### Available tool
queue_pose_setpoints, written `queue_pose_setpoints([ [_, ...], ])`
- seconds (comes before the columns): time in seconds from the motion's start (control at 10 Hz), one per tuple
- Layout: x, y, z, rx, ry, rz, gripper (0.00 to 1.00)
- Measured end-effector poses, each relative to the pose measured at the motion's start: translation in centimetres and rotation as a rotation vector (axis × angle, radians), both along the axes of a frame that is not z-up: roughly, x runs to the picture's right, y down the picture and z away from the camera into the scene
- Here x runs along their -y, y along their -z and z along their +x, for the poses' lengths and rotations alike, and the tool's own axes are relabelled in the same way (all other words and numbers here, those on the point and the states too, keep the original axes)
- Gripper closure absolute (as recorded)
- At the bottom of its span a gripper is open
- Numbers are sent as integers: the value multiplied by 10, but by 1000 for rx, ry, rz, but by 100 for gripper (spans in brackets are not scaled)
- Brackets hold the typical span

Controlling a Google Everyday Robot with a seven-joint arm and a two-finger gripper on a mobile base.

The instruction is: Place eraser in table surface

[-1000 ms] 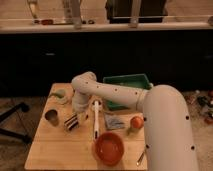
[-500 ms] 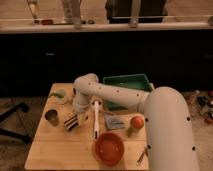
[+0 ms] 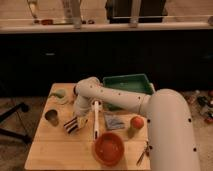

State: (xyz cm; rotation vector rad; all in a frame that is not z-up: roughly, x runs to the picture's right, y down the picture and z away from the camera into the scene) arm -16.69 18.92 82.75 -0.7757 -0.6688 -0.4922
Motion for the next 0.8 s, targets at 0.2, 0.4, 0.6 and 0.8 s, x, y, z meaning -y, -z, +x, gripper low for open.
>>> queue_pose_setpoints([
  [0.2,-2,-3,-3,-9,-12,17,100],
  [0.4,-4,-7,-5,-22,-24,29,100],
  [0.6,-6,-10,-4,-25,-35,32,100],
  [0.8,-7,-12,-5,-20,-41,30,100],
])
